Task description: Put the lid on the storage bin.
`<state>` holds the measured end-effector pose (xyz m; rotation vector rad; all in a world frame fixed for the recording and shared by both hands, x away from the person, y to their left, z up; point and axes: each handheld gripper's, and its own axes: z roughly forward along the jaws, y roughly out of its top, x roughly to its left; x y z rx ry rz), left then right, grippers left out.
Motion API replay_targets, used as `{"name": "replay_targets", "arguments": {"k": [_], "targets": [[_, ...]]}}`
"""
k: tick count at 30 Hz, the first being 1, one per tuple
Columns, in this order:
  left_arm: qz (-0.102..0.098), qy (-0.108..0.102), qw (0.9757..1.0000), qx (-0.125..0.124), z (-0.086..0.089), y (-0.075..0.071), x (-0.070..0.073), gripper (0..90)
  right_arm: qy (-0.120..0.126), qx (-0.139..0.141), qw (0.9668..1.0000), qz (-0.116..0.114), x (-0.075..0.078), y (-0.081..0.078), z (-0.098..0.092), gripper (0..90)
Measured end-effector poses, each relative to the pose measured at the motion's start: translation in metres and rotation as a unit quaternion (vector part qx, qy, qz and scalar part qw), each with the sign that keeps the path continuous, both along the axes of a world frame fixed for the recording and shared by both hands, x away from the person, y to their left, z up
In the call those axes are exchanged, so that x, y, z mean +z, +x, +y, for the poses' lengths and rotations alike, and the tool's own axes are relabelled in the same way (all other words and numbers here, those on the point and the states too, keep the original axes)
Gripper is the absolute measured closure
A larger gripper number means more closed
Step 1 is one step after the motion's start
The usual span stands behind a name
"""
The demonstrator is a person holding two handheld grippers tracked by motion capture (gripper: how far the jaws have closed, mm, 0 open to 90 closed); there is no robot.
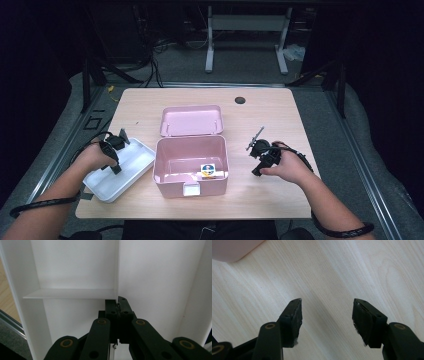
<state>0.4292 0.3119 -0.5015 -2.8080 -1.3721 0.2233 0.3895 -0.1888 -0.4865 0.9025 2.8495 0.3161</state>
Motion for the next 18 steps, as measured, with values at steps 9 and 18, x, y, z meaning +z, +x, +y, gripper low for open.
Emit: {"name": "replay_targets", "arguments": {"k": [9,18], "targets": [[-0.006,-0.009,0.9999,0.003,0.010,-0.007,0.020,89.1,-0.007,0.001,0.9999,-0.008,0.002,-0.001,0.003,40.7],[-0.003,-0.017,0.9998,0.004,0.016,-0.011,0.041,89.1,-0.007,0.002,0.9999,-0.009,0.004,0.000,0.002,40.7]]}}
